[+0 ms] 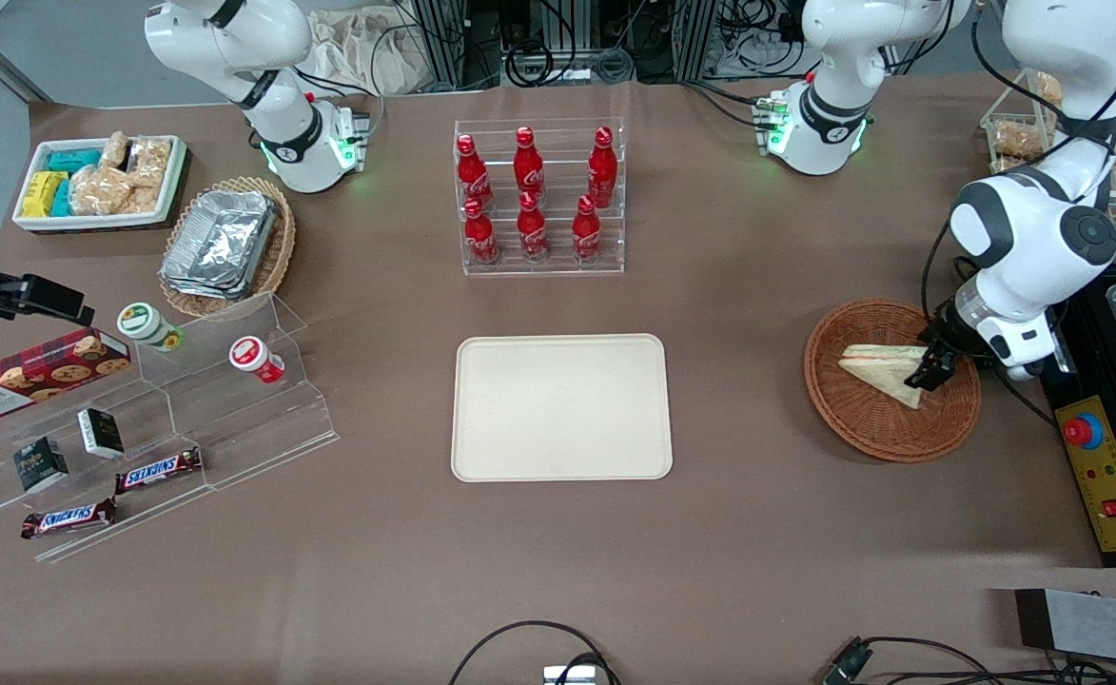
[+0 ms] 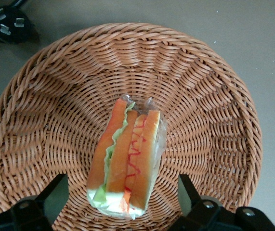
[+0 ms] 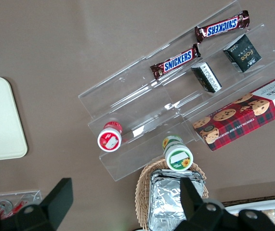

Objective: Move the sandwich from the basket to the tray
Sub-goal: 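Lower the open left gripper around the sandwich and close it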

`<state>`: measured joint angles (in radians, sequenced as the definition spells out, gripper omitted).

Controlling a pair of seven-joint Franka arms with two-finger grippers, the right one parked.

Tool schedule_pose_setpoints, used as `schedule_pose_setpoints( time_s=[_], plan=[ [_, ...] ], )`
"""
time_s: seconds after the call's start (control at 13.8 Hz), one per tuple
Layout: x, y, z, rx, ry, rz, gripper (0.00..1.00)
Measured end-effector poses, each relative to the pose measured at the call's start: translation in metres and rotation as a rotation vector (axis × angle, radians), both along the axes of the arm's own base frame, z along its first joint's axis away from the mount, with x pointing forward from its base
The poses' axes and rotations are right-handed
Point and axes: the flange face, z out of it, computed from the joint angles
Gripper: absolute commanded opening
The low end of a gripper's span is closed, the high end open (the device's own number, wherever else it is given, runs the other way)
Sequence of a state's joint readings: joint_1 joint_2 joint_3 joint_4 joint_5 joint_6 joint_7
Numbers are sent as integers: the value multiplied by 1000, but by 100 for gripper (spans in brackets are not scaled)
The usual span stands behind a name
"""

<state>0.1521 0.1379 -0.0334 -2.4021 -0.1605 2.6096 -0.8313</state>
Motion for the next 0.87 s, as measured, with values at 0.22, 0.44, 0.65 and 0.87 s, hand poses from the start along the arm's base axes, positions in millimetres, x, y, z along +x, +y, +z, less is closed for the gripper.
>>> schedule_pose_setpoints(
  time_s=[0.22,0.44,0.65,0.87],
  plan=[
    [0,0,-6,0,5,0,87],
    [0,0,-8,1,5,0,38],
    [0,-3,-10,0,8,-9,9],
    [1,-5,-10,0,5,-19,10]
  ],
)
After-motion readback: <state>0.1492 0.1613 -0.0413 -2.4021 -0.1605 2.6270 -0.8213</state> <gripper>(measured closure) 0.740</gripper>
